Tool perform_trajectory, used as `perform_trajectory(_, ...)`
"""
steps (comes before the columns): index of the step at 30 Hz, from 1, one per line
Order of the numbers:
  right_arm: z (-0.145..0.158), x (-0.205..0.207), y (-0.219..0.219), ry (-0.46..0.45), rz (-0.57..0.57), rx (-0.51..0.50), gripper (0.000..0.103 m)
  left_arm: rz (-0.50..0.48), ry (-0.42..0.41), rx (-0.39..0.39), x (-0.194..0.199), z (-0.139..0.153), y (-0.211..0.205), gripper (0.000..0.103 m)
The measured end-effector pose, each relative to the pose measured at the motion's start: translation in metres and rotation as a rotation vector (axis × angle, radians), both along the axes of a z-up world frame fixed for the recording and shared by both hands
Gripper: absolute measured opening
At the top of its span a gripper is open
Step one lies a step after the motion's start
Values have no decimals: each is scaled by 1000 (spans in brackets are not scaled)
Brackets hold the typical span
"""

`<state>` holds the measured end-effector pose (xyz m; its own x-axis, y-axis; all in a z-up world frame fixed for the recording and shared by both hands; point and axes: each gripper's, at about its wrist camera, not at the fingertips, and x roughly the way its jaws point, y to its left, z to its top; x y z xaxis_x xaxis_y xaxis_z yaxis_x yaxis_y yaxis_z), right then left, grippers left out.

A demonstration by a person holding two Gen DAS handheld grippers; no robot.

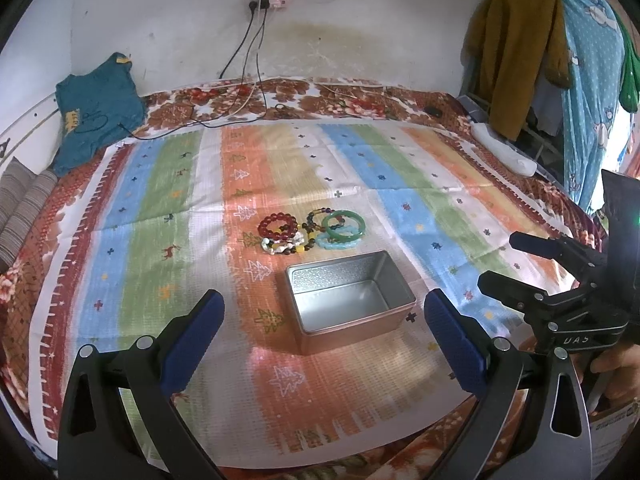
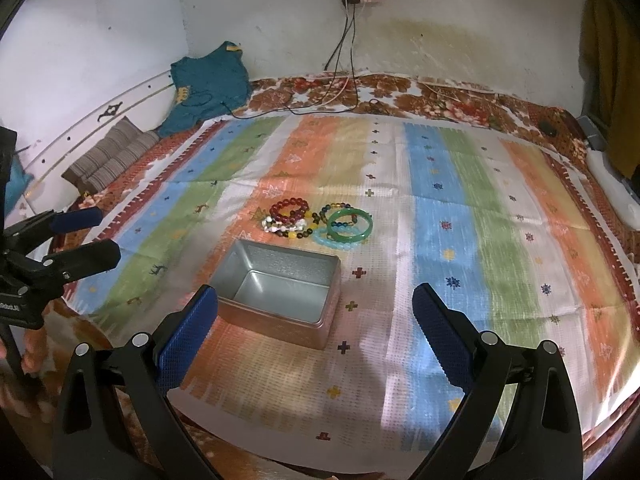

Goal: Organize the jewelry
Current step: 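Move both tools toward the bracelet cluster beside the silver tin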

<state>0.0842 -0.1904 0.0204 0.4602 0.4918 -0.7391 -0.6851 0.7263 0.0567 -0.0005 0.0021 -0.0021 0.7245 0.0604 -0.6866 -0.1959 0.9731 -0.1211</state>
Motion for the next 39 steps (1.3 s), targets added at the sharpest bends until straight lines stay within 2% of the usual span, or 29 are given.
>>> perform_trajectory(28, -7, 2, 3, 9, -9, -31, 98, 23, 51, -21, 8, -8, 8, 97)
perform_trajectory(39, -11, 9, 6, 24, -19, -37, 99, 71, 61, -30, 14, -8, 19, 97)
